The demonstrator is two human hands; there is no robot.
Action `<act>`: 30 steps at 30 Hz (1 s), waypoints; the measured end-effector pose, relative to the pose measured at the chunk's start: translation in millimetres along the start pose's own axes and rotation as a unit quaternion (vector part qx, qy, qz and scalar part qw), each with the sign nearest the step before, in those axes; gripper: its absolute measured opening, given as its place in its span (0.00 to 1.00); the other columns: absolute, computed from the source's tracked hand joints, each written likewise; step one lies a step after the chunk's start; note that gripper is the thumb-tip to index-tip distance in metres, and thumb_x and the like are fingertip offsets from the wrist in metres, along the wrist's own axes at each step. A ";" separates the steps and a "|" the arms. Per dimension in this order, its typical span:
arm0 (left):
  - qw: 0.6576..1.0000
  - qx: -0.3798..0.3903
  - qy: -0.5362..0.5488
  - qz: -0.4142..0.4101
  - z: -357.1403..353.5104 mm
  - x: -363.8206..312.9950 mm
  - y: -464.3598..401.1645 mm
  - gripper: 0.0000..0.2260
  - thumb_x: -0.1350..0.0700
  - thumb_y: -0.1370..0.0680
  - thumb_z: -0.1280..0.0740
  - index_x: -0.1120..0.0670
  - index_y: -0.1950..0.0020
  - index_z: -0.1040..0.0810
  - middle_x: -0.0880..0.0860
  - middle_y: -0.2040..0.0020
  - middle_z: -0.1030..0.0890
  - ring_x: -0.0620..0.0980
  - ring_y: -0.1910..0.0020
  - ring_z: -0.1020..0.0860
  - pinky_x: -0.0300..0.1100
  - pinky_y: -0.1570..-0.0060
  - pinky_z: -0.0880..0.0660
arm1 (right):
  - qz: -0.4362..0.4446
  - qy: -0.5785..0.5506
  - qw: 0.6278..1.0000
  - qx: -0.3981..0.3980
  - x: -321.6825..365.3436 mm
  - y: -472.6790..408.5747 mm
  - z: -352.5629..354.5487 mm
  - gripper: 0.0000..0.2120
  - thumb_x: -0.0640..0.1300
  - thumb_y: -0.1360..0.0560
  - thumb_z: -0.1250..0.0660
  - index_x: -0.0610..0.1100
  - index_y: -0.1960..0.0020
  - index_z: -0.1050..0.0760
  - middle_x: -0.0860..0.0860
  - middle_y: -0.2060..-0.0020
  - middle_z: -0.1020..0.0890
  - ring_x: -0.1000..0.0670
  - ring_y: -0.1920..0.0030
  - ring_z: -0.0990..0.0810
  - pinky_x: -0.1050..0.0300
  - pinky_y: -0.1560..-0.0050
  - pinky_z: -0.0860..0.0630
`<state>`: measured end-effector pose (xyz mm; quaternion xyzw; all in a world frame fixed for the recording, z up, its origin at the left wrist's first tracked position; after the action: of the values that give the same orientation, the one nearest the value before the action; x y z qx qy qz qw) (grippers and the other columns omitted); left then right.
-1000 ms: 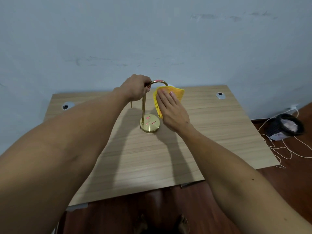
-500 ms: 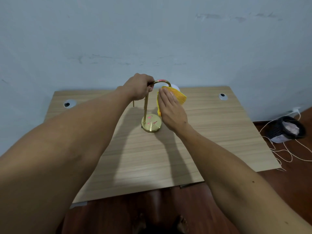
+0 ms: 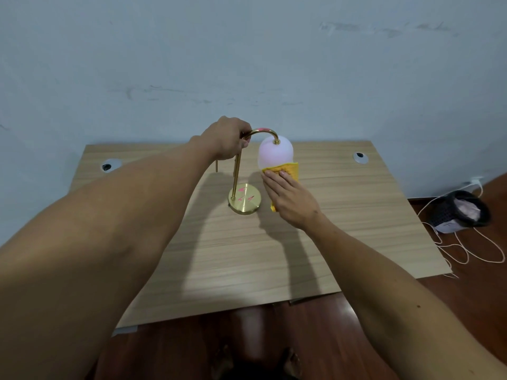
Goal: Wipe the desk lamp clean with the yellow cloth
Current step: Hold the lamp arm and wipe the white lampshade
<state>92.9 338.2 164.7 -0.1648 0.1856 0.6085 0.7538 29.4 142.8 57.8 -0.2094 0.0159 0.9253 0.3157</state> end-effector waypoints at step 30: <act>1.000 0.006 -0.005 0.003 2.7 -1.8 1.1 0.06 0.60 0.23 0.34 0.50 0.57 0.22 0.50 0.61 0.22 0.57 0.53 0.21 0.52 0.48 0.21 | -0.212 -0.113 0.968 -0.066 39.0 -16.4 -12.5 0.29 0.37 0.22 0.50 0.33 0.22 0.38 0.40 0.20 0.38 0.40 0.20 0.40 0.41 0.20 0.46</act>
<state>91.6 338.2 167.9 -0.1565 0.1857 0.6103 0.7540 16.0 176.5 32.6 -0.1225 -0.1258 0.8540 0.4898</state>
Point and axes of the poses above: each hand's wrist, its own y-axis away from the middle knuckle, its own z-axis out of the back of the hand, x = y × z, the point moved 5 cm from there along -y, towards the middle knuckle
